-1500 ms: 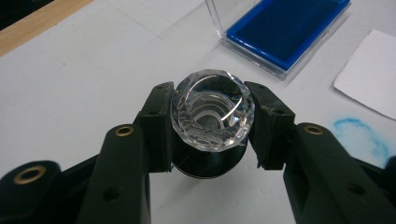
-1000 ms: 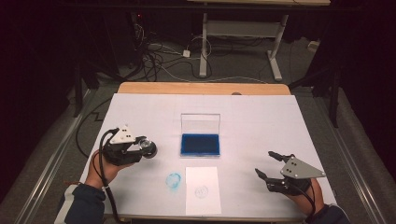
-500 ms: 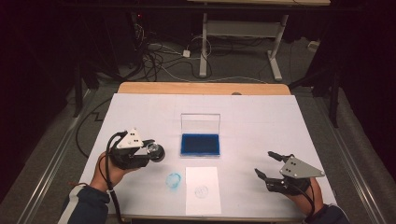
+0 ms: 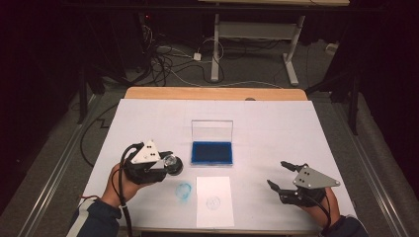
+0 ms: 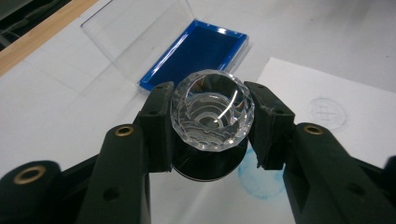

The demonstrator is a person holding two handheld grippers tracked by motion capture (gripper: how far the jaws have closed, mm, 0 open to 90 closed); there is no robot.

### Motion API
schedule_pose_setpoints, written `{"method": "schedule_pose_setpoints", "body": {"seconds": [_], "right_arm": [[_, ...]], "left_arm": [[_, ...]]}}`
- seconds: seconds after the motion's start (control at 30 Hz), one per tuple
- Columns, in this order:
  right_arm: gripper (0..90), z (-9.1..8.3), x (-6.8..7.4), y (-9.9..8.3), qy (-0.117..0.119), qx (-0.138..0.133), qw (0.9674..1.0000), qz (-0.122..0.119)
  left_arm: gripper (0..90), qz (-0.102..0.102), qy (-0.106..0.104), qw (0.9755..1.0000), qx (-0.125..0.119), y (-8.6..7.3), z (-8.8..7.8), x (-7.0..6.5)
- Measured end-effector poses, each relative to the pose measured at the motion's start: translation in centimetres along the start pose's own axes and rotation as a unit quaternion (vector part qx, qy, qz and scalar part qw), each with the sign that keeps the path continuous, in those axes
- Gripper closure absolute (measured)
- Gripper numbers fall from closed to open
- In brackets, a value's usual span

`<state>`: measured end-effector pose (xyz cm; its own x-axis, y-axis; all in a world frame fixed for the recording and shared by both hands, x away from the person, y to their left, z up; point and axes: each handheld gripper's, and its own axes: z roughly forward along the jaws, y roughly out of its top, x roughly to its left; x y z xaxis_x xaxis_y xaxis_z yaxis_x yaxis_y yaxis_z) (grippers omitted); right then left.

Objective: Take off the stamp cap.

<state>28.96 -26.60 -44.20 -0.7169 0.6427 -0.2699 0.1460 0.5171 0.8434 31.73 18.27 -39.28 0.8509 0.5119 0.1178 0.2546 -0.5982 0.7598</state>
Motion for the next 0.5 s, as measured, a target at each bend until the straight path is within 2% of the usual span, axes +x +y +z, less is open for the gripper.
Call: {"method": "schedule_pose_setpoints", "body": {"seconds": [0.07, 0.1, 0.23, 0.43, 0.5], "right_arm": [[27.6, 0.0, -0.1, 0.0, 0.004, -0.002, 1.0000, 0.000], [27.1, 0.1, -0.2, 0.0, 0.014, -0.006, 0.9999, 0.006], [23.5, 0.2, 0.2, 0.2, 0.022, -0.001, 0.9997, 0.001], [19.5, 0.8, 0.8, 0.8, 0.032, 0.000, 0.9995, -0.003], [17.8, 1.5, 1.2, 1.7, 0.048, -0.008, 0.9988, -0.002]], "left_arm": [[54.2, 0.004, -0.004, 1.0000, -0.002, 0.2, 0.2, -0.4], [54.2, 0.008, -0.006, 1.0000, 0.000, 0.3, 0.3, -0.6], [54.2, 0.010, -0.013, 0.9999, -0.002, 0.6, 0.8, -1.2], [54.2, 0.017, -0.026, 0.9993, -0.019, 1.8, 1.3, -1.8], [54.3, 0.021, -0.031, 0.9991, -0.022, 2.2, 1.4, -2.1]]}}
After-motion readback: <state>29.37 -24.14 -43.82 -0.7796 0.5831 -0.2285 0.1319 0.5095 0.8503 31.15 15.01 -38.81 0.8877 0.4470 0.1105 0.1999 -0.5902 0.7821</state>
